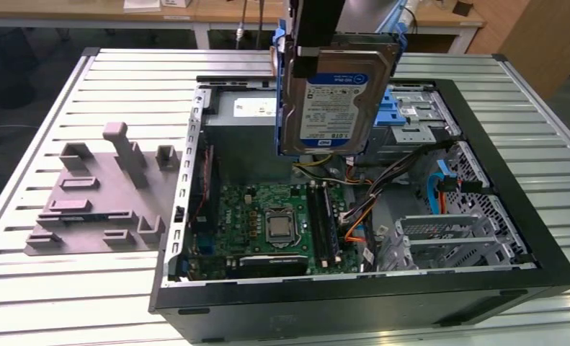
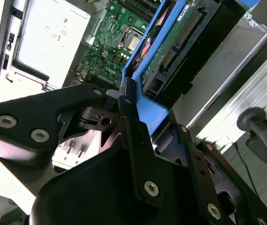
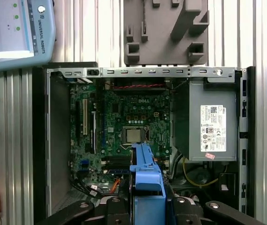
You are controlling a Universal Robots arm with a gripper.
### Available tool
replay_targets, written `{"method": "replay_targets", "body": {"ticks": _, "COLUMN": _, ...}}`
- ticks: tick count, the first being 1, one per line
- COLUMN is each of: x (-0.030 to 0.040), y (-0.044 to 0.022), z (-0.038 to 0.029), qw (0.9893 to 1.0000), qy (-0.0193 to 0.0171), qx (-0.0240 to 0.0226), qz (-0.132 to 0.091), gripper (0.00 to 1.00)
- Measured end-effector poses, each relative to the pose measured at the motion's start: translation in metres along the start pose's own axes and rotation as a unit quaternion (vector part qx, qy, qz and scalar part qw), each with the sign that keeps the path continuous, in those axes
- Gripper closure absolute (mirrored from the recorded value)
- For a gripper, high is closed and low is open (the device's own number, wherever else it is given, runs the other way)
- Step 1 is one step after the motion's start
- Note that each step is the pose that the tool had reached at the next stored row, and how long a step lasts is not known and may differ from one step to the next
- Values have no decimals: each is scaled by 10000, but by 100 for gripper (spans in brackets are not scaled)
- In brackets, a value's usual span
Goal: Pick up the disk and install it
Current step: 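Insert the disk into the insertion slot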
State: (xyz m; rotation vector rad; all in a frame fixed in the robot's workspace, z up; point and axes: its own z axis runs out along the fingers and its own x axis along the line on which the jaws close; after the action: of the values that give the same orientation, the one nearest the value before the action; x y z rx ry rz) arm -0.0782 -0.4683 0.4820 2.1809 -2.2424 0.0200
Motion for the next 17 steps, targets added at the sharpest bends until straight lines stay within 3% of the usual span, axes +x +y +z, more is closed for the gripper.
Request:
{"method": "replay_targets", "body": {"ticks": 4, "x": 18, "y": -2, "z": 0, "qw": 10000, "qy": 1, "qx": 0, "qz": -1, "gripper": 64}}
{"method": "replay_targets", "body": {"ticks": 11, "x": 179, "y": -6, "z": 4, "qw": 10000, "qy": 1, "qx": -3, "qz": 0, "gripper": 64}}
{"method": "replay_targets", "body": {"ticks": 17, "x": 252, "y": -40, "z": 10, "qw": 10000, "qy": 1, "qx": -5, "qz": 3, "gripper": 64}}
